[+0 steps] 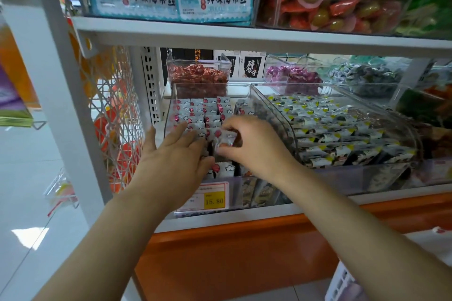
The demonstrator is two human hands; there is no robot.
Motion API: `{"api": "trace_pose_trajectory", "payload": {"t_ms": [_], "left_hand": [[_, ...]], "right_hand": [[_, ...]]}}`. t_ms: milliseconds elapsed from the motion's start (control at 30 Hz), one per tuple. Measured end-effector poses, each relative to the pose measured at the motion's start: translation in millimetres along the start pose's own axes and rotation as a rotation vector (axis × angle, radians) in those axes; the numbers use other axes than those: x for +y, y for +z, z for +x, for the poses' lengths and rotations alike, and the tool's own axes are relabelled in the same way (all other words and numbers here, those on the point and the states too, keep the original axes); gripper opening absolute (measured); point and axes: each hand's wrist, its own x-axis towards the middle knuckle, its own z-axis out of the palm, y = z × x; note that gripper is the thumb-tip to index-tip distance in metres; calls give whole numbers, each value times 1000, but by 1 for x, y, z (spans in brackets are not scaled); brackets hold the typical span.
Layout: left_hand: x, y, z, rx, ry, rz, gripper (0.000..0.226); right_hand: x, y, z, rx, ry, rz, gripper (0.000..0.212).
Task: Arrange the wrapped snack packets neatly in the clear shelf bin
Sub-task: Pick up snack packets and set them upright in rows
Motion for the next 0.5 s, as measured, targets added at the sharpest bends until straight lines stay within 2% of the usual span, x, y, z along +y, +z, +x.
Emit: {"api": "trace_pose_trajectory", "payload": {"t_ms": [67,133,233,300,367,500], "left_hand": [[0,0,0,0,-7,-31,57],[-1,0,0,0,-3,-35,57],[-2,-1,0,-4,6,-51,57],[-2,-2,1,-8,0,-63,58],[-1,-2,1,-16,-2,-67,59],[-1,-2,1,-3,-4,-106,58]], "right_hand": [[0,3,0,-155,-70,-140,18],[5,0,5,-255,-57,-145,24],[8,-10,19,-182,53,98,29],[10,-12,29,-97,89,157,28],[12,-9,37,-113,73,54,23],[12,3,47,-268,20,-265,13]]}}
